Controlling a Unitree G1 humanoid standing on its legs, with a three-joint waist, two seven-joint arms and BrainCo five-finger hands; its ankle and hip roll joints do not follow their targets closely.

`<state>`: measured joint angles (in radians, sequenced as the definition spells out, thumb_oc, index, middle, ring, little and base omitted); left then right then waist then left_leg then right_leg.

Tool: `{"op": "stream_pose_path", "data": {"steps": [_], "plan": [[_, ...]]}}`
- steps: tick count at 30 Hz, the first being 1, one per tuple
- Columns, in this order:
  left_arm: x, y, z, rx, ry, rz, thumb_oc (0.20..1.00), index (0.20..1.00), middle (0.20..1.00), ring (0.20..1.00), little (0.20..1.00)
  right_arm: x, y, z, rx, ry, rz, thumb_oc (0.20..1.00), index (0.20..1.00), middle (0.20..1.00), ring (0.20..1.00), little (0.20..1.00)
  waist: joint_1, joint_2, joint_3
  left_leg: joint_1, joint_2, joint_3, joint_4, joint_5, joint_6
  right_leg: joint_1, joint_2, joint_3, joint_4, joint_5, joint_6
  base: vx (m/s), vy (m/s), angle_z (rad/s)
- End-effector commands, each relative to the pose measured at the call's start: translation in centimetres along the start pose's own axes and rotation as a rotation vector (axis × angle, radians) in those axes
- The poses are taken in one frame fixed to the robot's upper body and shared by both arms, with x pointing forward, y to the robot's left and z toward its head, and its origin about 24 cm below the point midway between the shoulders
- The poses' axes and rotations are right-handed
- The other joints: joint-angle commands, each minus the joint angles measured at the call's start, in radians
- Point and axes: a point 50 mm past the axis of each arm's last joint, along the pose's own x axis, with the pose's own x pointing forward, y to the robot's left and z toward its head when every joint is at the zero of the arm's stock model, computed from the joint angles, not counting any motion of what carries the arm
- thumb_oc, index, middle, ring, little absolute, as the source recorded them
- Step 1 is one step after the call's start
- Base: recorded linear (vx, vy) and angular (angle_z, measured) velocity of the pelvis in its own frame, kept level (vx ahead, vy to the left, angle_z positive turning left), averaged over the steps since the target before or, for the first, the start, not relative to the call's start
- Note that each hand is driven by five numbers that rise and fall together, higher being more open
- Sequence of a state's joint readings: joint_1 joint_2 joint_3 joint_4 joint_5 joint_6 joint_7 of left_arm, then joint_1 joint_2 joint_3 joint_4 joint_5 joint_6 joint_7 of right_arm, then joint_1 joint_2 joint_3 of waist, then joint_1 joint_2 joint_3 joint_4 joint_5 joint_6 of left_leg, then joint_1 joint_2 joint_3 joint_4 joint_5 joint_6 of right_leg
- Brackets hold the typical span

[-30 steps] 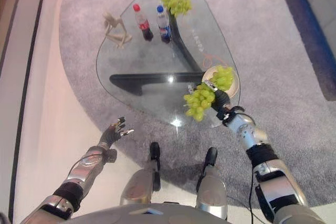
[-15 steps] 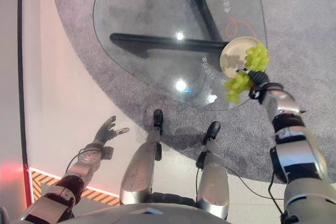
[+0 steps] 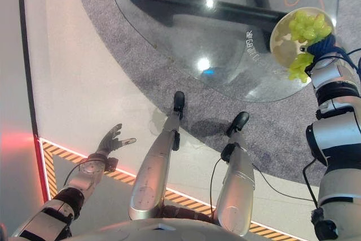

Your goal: Pick up fruits into the plate

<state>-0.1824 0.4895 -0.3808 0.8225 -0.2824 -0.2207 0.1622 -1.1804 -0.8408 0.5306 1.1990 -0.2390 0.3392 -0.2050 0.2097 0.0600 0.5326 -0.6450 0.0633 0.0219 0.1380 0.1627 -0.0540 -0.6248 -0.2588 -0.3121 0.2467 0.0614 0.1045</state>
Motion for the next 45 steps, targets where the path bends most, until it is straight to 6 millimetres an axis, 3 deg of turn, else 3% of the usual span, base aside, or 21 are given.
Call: {"op": "stream_pose_path", "data": {"steps": [1,7,8,9,13,21,23,24,26,27,30,35,37,38,40,42,45], "plan": [[-1.6,0.0,-2.1,0.012,0.046,-0.009,1.000,1.000,1.000,1.000,1.000,0.7,-6.3,-2.7,-0.168,0.103,-0.268,0.200,0.200,0.200,0.200,0.200,0.001,0.062,-0.013,-0.061,-0.118,-0.054,0.123,-0.167,0.039,-0.061,0.088,0.031,0.163,-0.156,-0.026,0.03,0.008,0.02],[-2.4,-0.5,-2.6,0.005,0.041,-0.033,1.000,1.000,1.000,1.000,1.000,0.5,-8.2,-3.8,-0.236,0.174,-0.413,0.200,0.200,0.200,0.200,0.200,-0.002,0.099,-0.013,-0.116,-0.126,-0.048,0.155,-0.174,0.049,-0.132,0.081,0.058,0.196,-0.166,-0.032,0.02,0.037,0.01],[-2.5,-0.7,-2.7,0.002,0.043,-0.037,1.000,1.000,1.000,1.000,1.000,0.4,-8.4,-3.9,-0.233,0.175,-0.446,0.633,0.633,0.633,0.633,0.633,-0.002,0.106,-0.013,-0.119,-0.127,-0.047,0.159,-0.175,0.049,-0.138,0.079,0.061,0.201,-0.167,-0.032,0.00,0.072,0.01],[-2.6,-0.9,-2.9,-0.005,0.049,-0.042,1.000,1.000,1.000,1.000,1.000,0.4,-8.8,-3.9,-0.219,0.171,-0.481,1.000,1.000,1.000,1.000,1.000,-0.002,0.116,-0.013,-0.124,-0.128,-0.046,0.166,-0.177,0.050,-0.146,0.076,0.065,0.208,-0.171,-0.034,0.00,0.084,0.03],[-3.0,-1.5,-3.5,-0.012,0.073,-0.056,1.000,1.000,1.000,1.000,1.000,0.2,-9.6,-3.6,-0.211,0.105,-0.602,1.000,1.000,1.000,1.000,1.000,-0.006,0.135,-0.013,-0.118,-0.131,-0.040,0.171,-0.179,0.049,-0.148,0.076,0.077,0.216,-0.176,-0.036,0.00,0.066,0.01],[-3.0,-1.3,-4.2,-0.007,0.129,-0.025,1.000,1.000,1.000,1.000,1.000,-1.2,-10.7,-0.6,-0.120,-0.178,-0.927,1.000,1.000,1.000,1.000,1.000,-0.020,0.121,-0.013,-0.079,-0.130,-0.032,0.160,-0.185,0.044,-0.108,0.087,0.072,0.199,-0.176,-0.031,-0.01,0.007,-0.01],[-3.0,-1.2,-4.4,-0.018,0.141,-0.016,1.000,1.000,1.000,1.000,1.000,-1.6,-10.6,0.2,-0.059,-0.248,-0.983,1.000,1.000,1.000,1.000,1.000,-0.023,0.111,-0.013,-0.065,-0.130,-0.032,0.160,-0.190,0.043,-0.093,0.091,0.070,0.197,-0.177,-0.030,-0.05,-0.007,0.01],[-2.7,-1.0,-4.0,-0.022,0.133,-0.009,1.000,1.000,1.000,1.000,1.000,-1.9,-10.6,0.7,-0.033,-0.294,-1.011,1.000,1.000,1.000,1.000,1.000,-0.024,0.109,-0.013,-0.082,-0.128,-0.029,0.153,-0.159,0.049,-0.104,0.094,0.055,0.180,-0.142,-0.039,-0.12,-0.019,0.01],[-2.8,-1.0,-4.3,-0.026,0.148,-0.017,1.000,1.000,1.000,1.000,1.000,-2.1,-9.6,1.3,0.024,-0.341,-0.992,1.000,1.000,1.000,1.000,1.000,-0.030,0.099,-0.013,-0.042,-0.131,-0.031,0.157,-0.196,0.044,-0.067,0.098,0.067,0.187,-0.174,-0.028,-0.05,-0.028,0.00],[-2.5,-0.9,-4.0,-0.025,0.141,-0.010,1.000,1.000,1.000,1.000,1.000,-2.3,-9.3,1.7,0.069,-0.371,-0.994,1.000,1.000,1.000,1.000,1.000,-0.031,0.097,-0.013,-0.058,-0.129,-0.026,0.148,-0.164,0.048,-0.076,0.100,0.054,0.166,-0.139,-0.037,-0.07,-0.012,0.00],[-2.3,-0.9,-4.3,-0.031,0.157,0.010,1.000,1.000,1.000,1.000,1.000,-2.7,-6.8,2.1,0.205,-0.432,-0.918,1.000,1.000,1.000,1.000,1.000,-0.043,0.087,-0.013,-0.001,-0.128,-0.022,0.128,-0.167,0.045,-0.024,0.105,0.055,0.141,-0.136,-0.034,-0.09,0.023,0.01],[-1.8,-0.8,-4.5,-0.021,0.190,0.041,1.000,1.000,1.000,1.000,1.000,-4.2,-0.3,2.9,0.301,-0.523,-0.721,1.000,1.000,1.000,1.000,1.000,-0.066,0.063,-0.013,0.137,-0.115,-0.019,0.074,-0.172,0.037,0.102,0.105,0.057,0.082,-0.125,-0.024,-0.05,0.032,-0.02],[-1.6,-0.7,-5.0,-0.013,0.224,0.057,1.000,1.000,1.000,1.000,1.000,-5.5,3.9,2.8,0.327,-0.546,-0.559,1.000,1.000,1.000,1.000,1.000,-0.085,0.042,-0.013,0.230,-0.103,-0.012,0.041,-0.177,0.031,0.191,0.105,0.059,0.049,-0.124,-0.018,-0.03,0.045,-0.04],[-1.6,-0.7,-5.0,-0.012,0.232,0.058,1.000,1.000,1.000,1.000,1.000,-5.8,4.7,2.8,0.325,-0.549,-0.534,1.000,1.000,1.000,1.000,1.000,-0.088,0.039,-0.013,0.247,-0.099,-0.009,0.034,-0.177,0.029,0.208,0.104,0.058,0.042,-0.123,-0.017,-0.01,0.051,-0.01],[-1.7,-0.8,-5.7,0.017,0.269,0.058,1.000,1.000,1.000,1.000,1.000,-7.9,10.0,1.4,0.371,-0.510,-0.304,1.000,1.000,1.000,1.000,1.000,-0.112,0.016,-0.023,0.360,-0.073,0.011,-0.015,-0.182,0.016,0.329,0.102,0.054,-0.019,-0.118,-0.010,0.05,0.071,-0.07],[-2.1,-1.2,-6.6,0.035,0.308,0.020,1.000,1.000,1.000,1.000,1.000,-10.3,13.9,0.5,0.314,-0.545,-0.150,1.000,1.000,1.000,1.000,1.000,-0.129,0.000,-0.062,0.410,-0.060,0.020,-0.044,-0.185,0.009,0.384,0.103,0.059,-0.056,-0.114,-0.007,0.09,0.062,-0.15],[-2.5,-1.8,-7.1,0.080,0.326,-0.017,1.000,1.000,1.000,1.000,1.000,-12.4,16.3,-0.3,0.281,-0.563,-0.019,1.000,1.000,1.000,1.000,1.000,-0.144,-0.013,-0.096,0.444,-0.053,0.022,-0.064,-0.186,0.007,0.421,0.106,0.064,-0.085,-0.106,-0.003,0.06,0.018,-0.16]]}}
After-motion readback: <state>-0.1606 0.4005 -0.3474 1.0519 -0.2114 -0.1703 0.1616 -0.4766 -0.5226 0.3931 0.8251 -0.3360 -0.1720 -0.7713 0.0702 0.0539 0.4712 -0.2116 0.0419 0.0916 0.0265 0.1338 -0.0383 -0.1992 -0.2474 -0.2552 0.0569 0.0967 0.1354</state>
